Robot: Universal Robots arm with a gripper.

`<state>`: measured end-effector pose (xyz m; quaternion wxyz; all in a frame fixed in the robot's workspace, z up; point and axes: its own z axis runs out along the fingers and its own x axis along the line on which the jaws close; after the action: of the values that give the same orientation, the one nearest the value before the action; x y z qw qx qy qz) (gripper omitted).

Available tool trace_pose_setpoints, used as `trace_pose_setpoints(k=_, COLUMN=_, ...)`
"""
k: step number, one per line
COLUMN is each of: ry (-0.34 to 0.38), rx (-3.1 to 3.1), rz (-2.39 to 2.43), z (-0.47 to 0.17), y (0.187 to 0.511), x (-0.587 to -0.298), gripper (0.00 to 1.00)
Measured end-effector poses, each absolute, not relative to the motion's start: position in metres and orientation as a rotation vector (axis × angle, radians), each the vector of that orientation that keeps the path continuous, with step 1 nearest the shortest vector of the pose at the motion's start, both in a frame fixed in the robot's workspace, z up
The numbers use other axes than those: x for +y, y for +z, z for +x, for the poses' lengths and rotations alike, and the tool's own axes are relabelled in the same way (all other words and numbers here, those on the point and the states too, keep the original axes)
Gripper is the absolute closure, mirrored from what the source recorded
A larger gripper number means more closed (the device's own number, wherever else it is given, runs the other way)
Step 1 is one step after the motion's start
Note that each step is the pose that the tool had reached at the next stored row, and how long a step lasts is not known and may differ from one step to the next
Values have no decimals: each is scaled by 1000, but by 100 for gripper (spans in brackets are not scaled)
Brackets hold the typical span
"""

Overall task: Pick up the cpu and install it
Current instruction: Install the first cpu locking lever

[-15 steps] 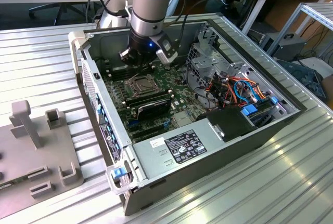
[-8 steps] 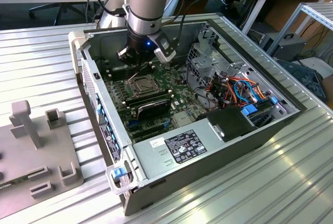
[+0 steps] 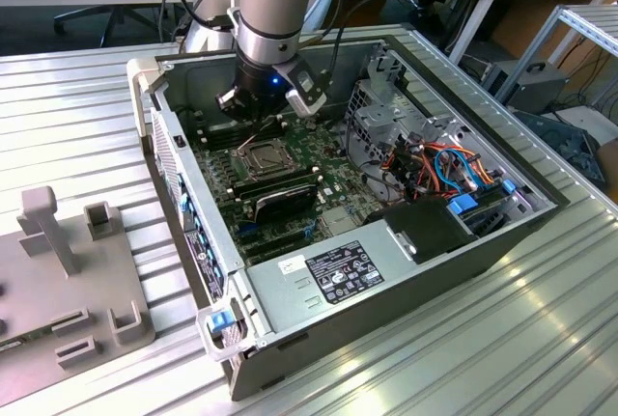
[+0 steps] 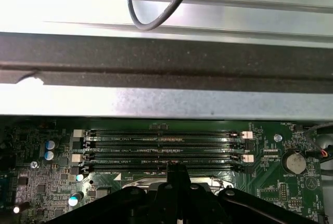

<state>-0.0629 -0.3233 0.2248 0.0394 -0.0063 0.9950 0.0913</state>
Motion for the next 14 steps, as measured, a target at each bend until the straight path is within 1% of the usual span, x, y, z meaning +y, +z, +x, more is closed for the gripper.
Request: trace_pose_setpoints(k=14, ry=280, rx=3050, rz=-19, z=-61, y=223, x=-320, gripper=89)
